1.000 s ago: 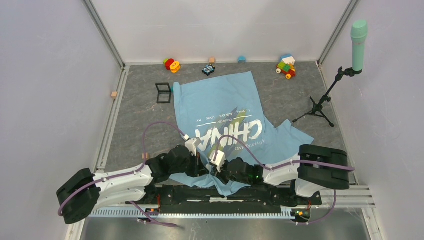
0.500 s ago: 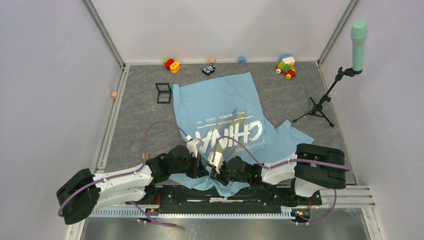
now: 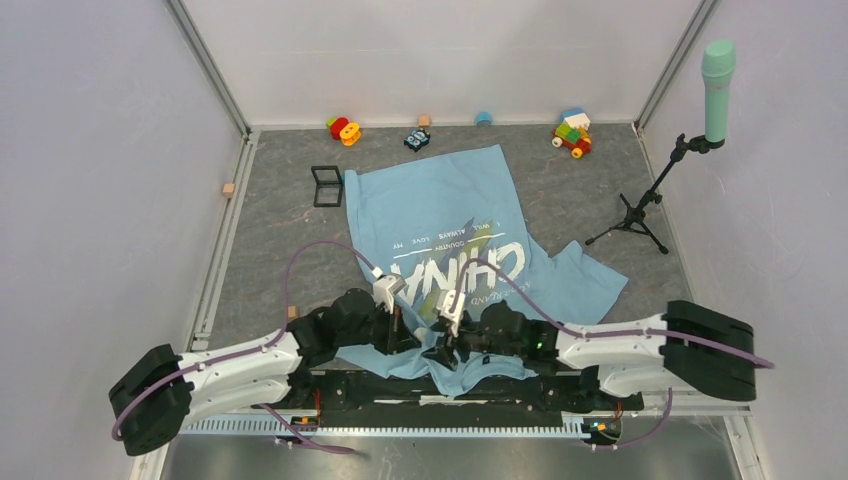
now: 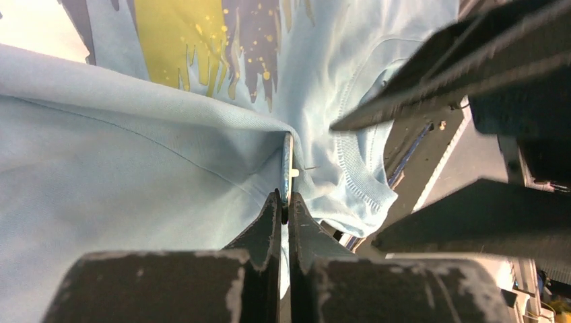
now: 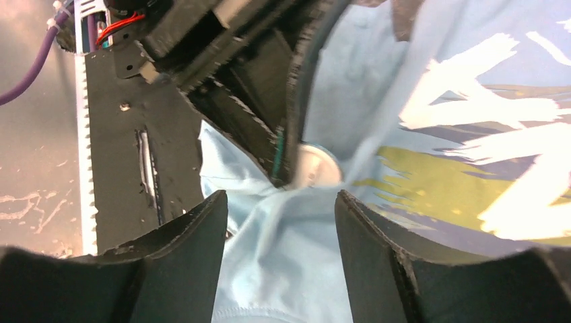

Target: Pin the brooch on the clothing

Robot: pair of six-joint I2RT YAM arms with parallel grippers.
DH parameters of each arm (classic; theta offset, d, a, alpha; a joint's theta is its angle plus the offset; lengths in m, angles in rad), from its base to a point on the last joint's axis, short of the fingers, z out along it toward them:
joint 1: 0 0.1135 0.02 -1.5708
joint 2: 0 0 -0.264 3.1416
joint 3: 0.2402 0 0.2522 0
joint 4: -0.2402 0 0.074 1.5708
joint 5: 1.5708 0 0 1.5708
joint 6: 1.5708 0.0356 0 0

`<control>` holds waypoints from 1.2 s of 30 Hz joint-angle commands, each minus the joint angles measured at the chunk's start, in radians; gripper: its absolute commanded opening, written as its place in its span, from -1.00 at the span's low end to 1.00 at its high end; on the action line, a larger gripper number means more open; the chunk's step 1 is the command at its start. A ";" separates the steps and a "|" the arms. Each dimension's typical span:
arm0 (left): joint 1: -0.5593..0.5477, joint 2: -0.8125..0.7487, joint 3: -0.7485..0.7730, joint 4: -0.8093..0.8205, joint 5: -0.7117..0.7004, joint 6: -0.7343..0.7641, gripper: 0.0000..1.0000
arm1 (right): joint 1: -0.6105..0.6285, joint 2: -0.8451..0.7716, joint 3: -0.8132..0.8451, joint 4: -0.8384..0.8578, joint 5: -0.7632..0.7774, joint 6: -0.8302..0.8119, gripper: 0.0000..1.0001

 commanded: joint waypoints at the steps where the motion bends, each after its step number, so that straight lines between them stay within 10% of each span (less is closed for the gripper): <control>1: 0.007 -0.043 -0.020 0.080 0.052 0.043 -0.96 | -0.107 -0.139 -0.082 -0.034 -0.180 -0.052 0.37; 19: 0.012 -0.041 -0.079 0.181 0.185 0.116 -0.96 | -0.344 -0.054 -0.128 0.258 -0.645 -0.076 0.55; 36: 0.012 -0.037 -0.093 0.226 0.234 0.112 -0.96 | -0.344 0.172 -0.045 0.355 -0.700 -0.053 0.00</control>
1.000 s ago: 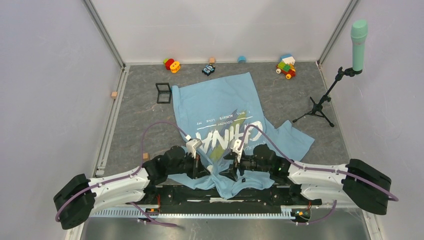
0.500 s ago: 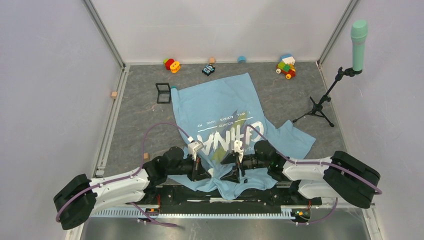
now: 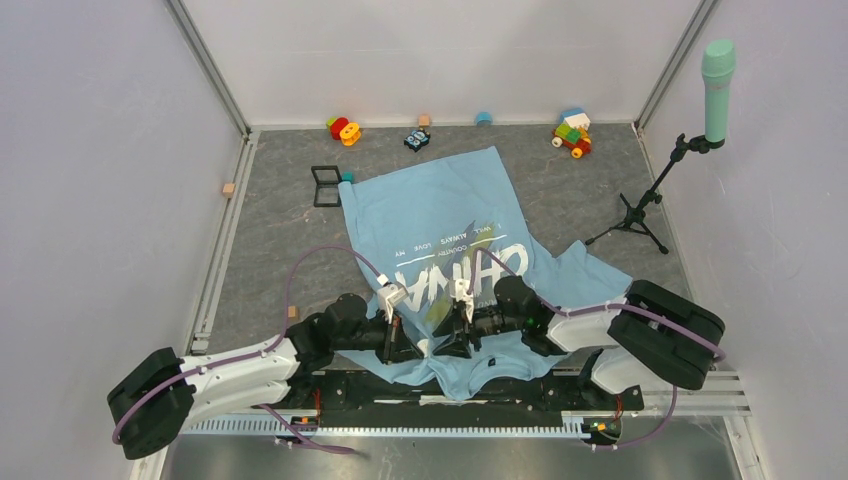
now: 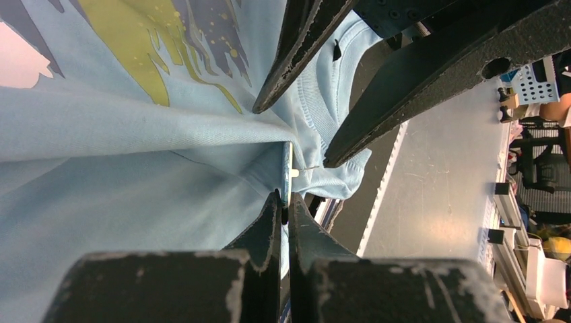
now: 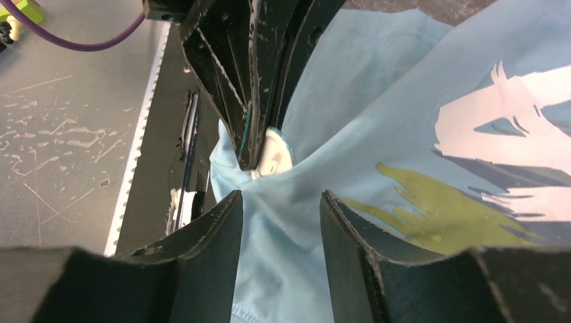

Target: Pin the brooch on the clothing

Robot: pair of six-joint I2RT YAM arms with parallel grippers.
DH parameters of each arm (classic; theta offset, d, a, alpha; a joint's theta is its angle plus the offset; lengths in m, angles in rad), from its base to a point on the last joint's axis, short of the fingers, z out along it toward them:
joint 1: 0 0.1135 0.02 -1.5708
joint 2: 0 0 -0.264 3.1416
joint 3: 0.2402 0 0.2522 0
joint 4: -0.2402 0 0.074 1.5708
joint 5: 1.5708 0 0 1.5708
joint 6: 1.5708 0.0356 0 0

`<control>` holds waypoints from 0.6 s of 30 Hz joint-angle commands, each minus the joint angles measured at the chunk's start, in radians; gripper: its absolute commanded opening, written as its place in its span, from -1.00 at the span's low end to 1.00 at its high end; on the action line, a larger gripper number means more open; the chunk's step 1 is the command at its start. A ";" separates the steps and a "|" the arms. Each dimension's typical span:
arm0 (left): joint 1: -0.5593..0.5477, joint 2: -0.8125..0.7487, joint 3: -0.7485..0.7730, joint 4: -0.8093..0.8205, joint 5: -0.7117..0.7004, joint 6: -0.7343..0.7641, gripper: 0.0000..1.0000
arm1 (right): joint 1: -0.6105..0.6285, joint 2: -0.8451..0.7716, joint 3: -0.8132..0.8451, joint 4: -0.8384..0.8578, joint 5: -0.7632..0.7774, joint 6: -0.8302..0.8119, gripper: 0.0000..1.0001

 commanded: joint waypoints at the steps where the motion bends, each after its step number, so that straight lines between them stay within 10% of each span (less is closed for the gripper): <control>1: 0.002 0.002 -0.007 0.065 0.048 0.045 -0.96 | -0.003 0.037 0.058 0.075 -0.044 0.006 -0.03; 18: 0.003 0.020 -0.003 0.097 0.077 0.035 -0.96 | -0.003 0.133 0.085 0.120 -0.105 0.044 -0.41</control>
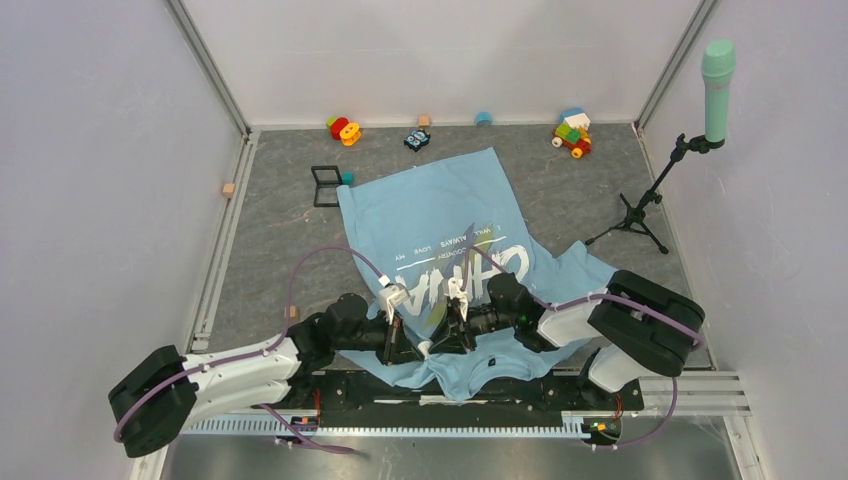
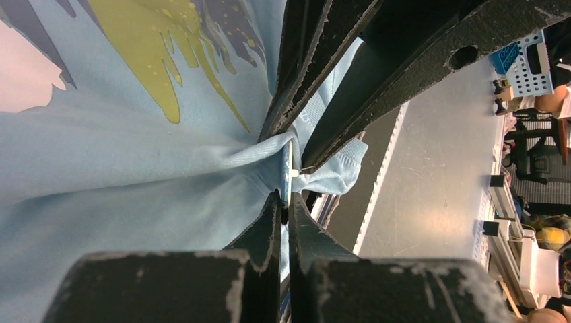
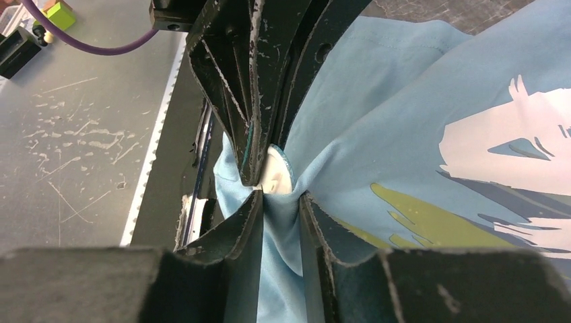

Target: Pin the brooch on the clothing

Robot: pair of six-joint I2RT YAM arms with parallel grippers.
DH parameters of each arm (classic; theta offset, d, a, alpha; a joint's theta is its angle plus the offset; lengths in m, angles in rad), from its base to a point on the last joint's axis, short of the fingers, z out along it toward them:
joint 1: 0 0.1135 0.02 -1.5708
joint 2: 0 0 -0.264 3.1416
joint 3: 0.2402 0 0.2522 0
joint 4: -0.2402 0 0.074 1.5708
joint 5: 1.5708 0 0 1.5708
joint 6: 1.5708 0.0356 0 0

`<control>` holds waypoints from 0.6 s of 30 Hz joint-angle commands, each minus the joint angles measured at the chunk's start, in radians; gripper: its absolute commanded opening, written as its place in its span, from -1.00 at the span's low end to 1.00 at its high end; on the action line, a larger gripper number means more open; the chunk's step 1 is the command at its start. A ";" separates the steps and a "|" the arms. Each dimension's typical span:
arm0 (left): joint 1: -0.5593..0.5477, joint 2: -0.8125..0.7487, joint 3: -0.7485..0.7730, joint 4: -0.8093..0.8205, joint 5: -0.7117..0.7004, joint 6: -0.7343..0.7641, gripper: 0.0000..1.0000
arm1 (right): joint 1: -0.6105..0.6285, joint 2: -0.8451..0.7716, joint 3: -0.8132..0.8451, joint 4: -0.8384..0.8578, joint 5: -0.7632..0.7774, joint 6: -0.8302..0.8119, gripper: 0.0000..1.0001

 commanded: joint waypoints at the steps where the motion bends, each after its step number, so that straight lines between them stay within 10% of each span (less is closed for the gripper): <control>1: 0.001 0.005 -0.002 0.083 0.050 0.034 -0.96 | -0.001 0.031 0.042 0.053 -0.033 0.011 -0.43; 18: 0.001 0.028 0.005 0.105 0.055 0.028 -0.96 | 0.034 0.075 0.067 0.050 -0.019 0.019 -0.50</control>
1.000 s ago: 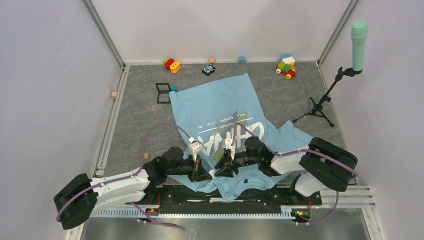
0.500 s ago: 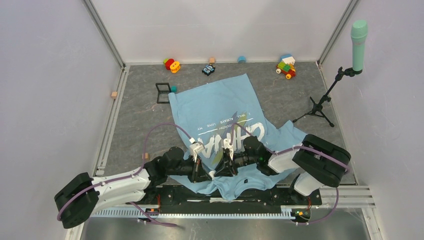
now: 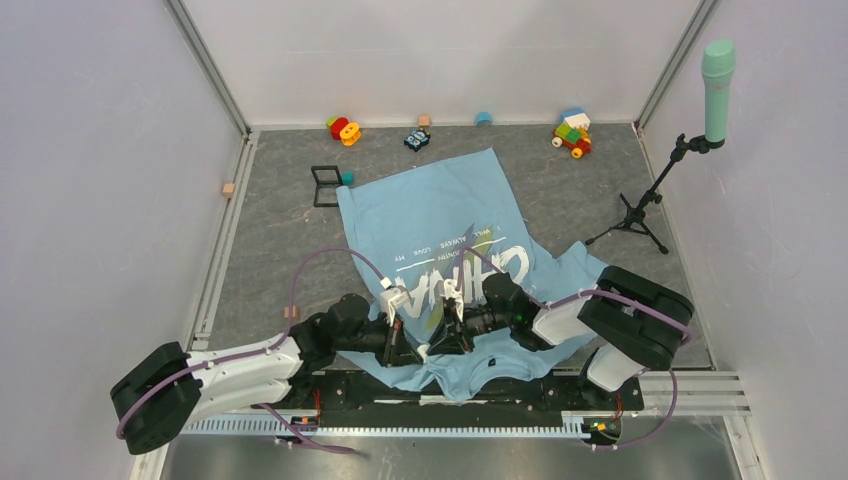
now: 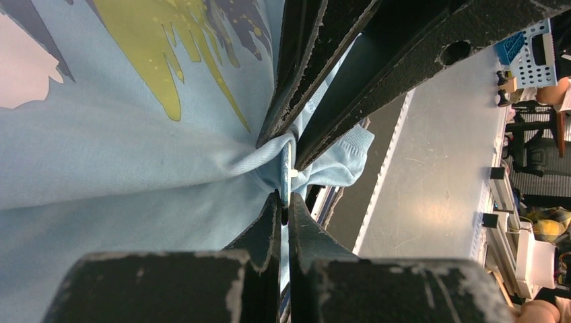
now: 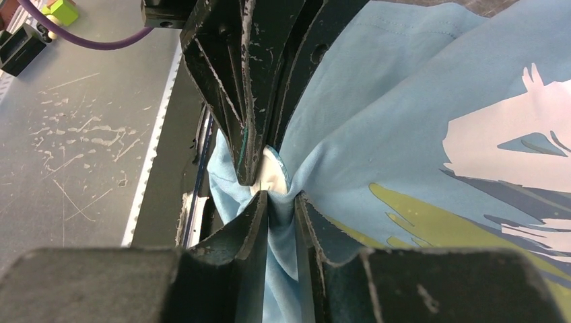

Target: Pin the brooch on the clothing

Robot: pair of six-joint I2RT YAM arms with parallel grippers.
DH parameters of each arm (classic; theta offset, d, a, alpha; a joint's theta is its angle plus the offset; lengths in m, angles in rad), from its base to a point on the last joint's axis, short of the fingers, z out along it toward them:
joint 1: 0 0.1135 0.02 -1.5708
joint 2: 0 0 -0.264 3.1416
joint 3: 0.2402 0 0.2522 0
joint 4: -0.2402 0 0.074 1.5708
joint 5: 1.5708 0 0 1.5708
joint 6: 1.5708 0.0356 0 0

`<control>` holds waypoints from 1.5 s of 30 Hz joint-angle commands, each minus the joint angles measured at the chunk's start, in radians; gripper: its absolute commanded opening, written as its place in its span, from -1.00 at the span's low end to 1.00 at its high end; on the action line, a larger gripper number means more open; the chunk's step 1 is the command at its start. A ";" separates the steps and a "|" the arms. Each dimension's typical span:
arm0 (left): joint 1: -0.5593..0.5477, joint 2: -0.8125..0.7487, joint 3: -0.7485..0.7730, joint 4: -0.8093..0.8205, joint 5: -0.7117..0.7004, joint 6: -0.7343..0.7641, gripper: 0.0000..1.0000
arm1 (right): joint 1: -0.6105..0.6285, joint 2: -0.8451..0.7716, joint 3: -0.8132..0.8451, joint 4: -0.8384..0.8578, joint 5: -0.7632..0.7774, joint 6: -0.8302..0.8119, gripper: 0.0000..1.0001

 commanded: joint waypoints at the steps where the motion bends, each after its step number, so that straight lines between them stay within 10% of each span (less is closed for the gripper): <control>1: 0.001 -0.004 0.008 0.105 0.036 0.028 -0.96 | 0.026 0.017 0.047 0.045 -0.003 0.000 -0.48; 31: 0.001 -0.024 -0.010 0.161 0.083 0.006 -0.96 | 0.030 0.016 -0.004 0.126 -0.067 0.039 -0.37; 39: 0.002 -0.073 0.001 0.061 -0.029 0.008 -0.95 | 0.015 -0.120 -0.062 0.116 -0.002 0.048 0.36; 45: 0.002 -0.186 0.060 -0.050 -0.091 -0.005 -0.96 | -0.041 -0.297 -0.109 0.129 0.031 0.086 0.56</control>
